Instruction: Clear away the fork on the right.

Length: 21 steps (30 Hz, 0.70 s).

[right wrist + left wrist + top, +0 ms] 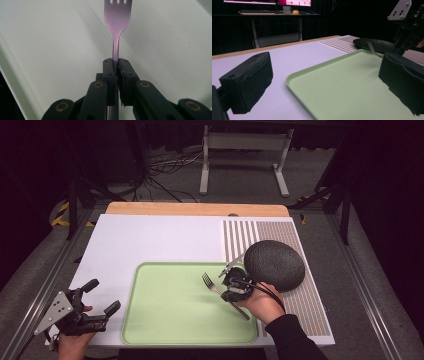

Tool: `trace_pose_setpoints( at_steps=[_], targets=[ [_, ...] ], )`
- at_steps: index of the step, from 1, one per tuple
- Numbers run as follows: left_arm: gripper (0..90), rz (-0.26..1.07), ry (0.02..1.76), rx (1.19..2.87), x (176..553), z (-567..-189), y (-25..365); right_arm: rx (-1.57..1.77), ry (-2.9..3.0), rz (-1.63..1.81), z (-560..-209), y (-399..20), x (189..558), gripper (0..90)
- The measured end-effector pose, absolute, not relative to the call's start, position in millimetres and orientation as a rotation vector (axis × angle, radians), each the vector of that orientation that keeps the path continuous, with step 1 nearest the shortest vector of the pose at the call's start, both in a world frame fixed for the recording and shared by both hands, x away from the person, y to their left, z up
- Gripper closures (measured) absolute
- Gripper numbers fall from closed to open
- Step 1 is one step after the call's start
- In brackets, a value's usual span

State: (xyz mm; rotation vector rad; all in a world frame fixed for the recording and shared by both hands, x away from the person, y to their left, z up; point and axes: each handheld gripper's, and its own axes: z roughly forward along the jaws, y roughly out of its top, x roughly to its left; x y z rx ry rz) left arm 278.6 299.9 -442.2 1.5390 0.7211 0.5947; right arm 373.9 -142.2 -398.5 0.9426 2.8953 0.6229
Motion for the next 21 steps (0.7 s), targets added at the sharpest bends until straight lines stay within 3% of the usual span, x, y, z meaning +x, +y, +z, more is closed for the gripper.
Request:
trace_pose_setpoints(
  at_steps=[21],
  targets=[
    [0.0,0.587,0.731,1.540,278.5,-442.1,300.8,0.965,2.915,0.598,-417.6,-137.2,380.7,84.1]
  ],
)
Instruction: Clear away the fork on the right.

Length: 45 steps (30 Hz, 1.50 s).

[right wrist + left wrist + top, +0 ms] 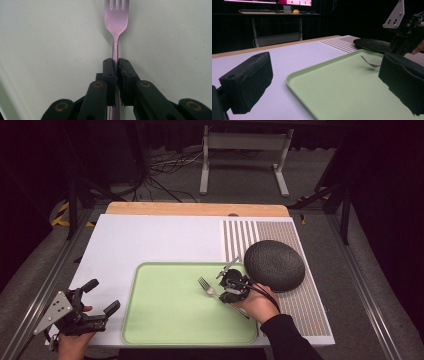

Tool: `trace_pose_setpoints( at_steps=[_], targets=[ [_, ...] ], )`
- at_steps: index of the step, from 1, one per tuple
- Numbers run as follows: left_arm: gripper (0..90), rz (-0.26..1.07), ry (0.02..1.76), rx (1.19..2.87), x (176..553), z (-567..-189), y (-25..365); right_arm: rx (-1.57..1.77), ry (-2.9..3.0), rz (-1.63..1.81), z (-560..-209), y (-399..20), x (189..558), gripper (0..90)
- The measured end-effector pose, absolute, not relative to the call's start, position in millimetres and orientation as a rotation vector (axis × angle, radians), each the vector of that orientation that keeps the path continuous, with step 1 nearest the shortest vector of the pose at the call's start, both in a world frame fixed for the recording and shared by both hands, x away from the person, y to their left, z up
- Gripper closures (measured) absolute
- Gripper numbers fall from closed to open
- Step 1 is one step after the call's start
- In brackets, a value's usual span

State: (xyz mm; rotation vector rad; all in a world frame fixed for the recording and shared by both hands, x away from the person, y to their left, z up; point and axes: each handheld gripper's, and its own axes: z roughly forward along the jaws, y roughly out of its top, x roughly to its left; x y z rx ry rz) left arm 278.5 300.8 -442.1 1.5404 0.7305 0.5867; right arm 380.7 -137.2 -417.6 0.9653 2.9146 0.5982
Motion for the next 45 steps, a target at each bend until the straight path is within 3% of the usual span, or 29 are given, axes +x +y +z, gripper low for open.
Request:
trace_pose_setpoints(
  at_steps=[12,18,23,25,27,30,33,34,38,39,41,43,45],
  targets=[
    [0.0,0.587,0.730,1.543,278.8,-442.2,300.7,0.976,2.929,0.583,-422.6,-135.8,381.2,83.4],
    [0.0,0.585,0.735,1.538,279.3,-442.6,300.4,0.981,2.934,0.624,-419.5,-137.8,381.5,76.9],
    [0.0,0.584,0.734,1.541,279.0,-442.4,300.6,0.968,2.914,0.667,-412.1,-138.4,380.1,68.3],
    [0.0,0.585,0.735,1.538,279.1,-442.6,300.4,0.936,2.897,0.696,-409.2,-137.8,379.4,53.6],
    [0.0,0.586,0.733,1.537,279.3,-442.5,300.4,0.921,2.879,0.710,-407.6,-137.4,378.9,48.5],
    [0.0,0.585,0.733,1.537,279.3,-442.6,300.3,0.834,2.839,0.766,-403.8,-134.7,377.5,32.2],
    [0.0,0.584,0.733,1.536,279.3,-442.6,300.4,0.764,2.820,0.804,-403.0,-130.4,375.6,29.6],
    [0.0,0.585,0.733,1.536,279.3,-442.6,300.4,0.745,2.816,0.812,-402.9,-129.3,375.0,31.5],
    [0.0,0.585,0.734,1.540,279.0,-442.3,300.6,0.664,2.820,0.830,-401.4,-122.8,372.4,61.2],
    [0.1,0.585,0.734,1.540,279.0,-442.3,300.6,0.664,2.820,0.830,-401.4,-122.8,372.4,61.2],
    [0.1,0.586,0.734,1.541,278.8,-442.2,300.6,0.645,2.812,0.835,-401.4,-119.8,372.9,79.8],
    [0.1,0.587,0.735,1.538,278.7,-442.1,301.0,0.647,2.820,0.849,-402.3,-117.7,374.5,89.5],
    [0.1,0.587,0.738,1.537,278.7,-442.2,301.0,0.654,2.826,0.853,-403.7,-115.9,375.9,89.6]
  ],
)
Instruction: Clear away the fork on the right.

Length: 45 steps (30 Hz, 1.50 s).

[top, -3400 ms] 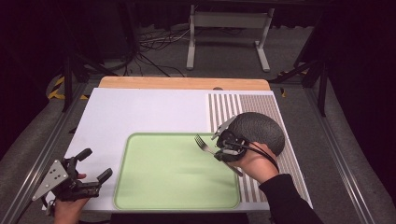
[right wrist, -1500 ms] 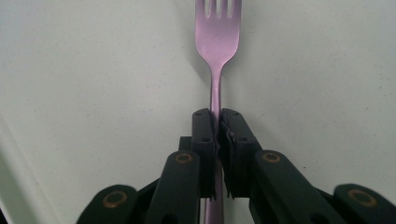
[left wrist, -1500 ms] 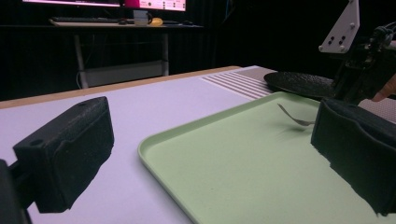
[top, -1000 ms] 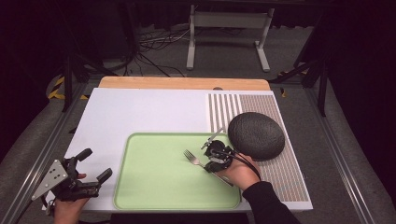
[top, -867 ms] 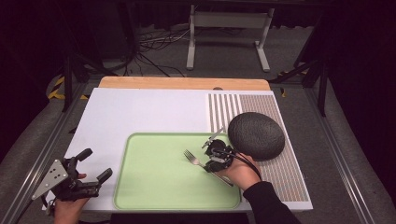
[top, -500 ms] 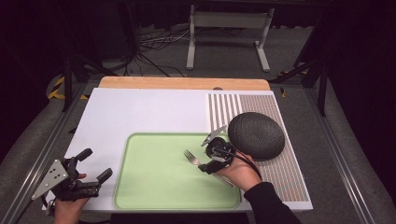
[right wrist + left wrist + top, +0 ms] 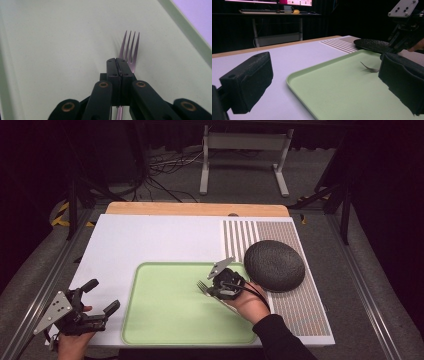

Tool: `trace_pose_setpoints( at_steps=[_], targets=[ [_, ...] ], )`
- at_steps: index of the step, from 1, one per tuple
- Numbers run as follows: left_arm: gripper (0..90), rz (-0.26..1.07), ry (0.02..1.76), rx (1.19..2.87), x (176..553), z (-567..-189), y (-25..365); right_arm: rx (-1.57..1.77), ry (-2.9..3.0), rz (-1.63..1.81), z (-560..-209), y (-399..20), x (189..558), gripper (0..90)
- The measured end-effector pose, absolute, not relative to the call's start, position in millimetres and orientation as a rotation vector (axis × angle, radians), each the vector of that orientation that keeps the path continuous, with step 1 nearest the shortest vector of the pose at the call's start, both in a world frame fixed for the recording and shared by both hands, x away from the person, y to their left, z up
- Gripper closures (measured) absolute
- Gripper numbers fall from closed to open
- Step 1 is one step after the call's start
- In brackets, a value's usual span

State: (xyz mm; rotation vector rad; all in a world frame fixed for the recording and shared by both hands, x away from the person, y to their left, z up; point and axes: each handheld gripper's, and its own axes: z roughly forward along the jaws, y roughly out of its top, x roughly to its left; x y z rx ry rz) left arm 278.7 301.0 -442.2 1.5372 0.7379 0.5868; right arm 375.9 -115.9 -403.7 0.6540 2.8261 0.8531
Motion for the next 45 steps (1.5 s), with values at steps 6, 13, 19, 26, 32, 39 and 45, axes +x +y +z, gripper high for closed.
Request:
trace_pose_setpoints(
  at_steps=[6,13,19,26,32,39,45],
  targets=[
    [0.1,0.589,0.736,1.535,278.6,-442.0,301.3,0.665,2.849,0.841,-412.5,-107.8,382.0,89.8],
    [0.2,0.587,0.739,1.537,278.7,-442.2,301.2,0.640,2.877,0.816,-421.3,-96.7,387.4,89.9],
    [0.4,0.588,0.737,1.531,278.5,-442.1,301.2,0.633,2.888,0.796,-427.9,-91.9,389.9,89.9],
    [0.2,0.585,0.739,1.535,278.8,-442.3,301.0,0.632,2.895,0.779,-433.3,-91.0,391.8,89.9],
    [0.2,0.584,0.738,1.537,278.7,-442.2,301.2,0.633,2.889,0.773,-433.1,-91.2,393.4,89.9],
    [0.2,0.583,0.735,1.535,279.0,-442.4,300.6,0.659,2.872,0.772,-433.2,-94.2,398.3,89.9],
    [0.2,0.579,0.737,1.538,279.2,-442.5,300.9,0.701,2.850,0.774,-433.1,-101.4,404.6,90.0]
  ],
)
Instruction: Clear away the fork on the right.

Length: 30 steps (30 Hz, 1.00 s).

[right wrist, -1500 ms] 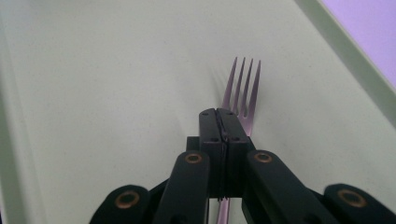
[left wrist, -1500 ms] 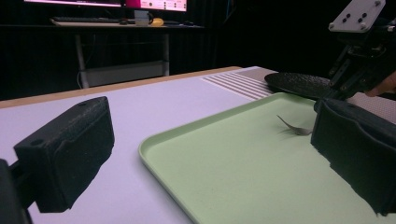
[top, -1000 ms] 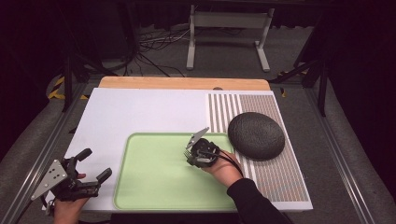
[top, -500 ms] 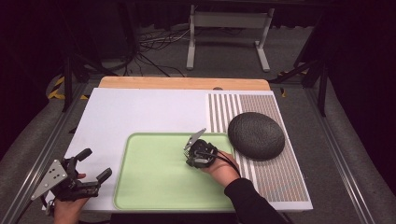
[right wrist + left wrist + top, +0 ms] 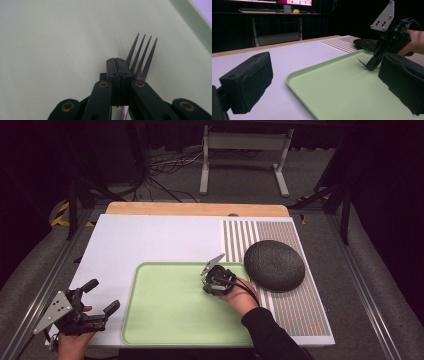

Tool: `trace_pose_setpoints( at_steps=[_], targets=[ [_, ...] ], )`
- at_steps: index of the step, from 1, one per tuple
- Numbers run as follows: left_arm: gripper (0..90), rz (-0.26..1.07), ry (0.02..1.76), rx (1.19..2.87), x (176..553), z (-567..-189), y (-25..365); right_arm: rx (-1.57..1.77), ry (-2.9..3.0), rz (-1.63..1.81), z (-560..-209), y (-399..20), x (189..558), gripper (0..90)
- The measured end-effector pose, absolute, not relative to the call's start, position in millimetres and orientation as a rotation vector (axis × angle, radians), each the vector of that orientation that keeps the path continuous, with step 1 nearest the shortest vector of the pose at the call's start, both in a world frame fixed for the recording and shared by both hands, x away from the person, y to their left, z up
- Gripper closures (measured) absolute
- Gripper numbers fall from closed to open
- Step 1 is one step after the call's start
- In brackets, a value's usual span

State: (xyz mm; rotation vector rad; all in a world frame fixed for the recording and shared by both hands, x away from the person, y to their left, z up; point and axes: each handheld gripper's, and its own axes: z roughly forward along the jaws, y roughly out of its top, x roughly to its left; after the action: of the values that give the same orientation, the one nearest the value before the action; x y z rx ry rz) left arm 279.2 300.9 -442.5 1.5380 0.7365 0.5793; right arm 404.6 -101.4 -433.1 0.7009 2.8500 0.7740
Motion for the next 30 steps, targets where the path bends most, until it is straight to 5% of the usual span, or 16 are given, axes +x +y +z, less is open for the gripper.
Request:
trace_pose_setpoints(
  at_steps=[30],
  targets=[
    [0.1,0.577,0.738,1.540,279.5,-442.8,300.4,0.860,2.762,0.758,-431.8,-140.6,418.0,90.0]
  ],
)
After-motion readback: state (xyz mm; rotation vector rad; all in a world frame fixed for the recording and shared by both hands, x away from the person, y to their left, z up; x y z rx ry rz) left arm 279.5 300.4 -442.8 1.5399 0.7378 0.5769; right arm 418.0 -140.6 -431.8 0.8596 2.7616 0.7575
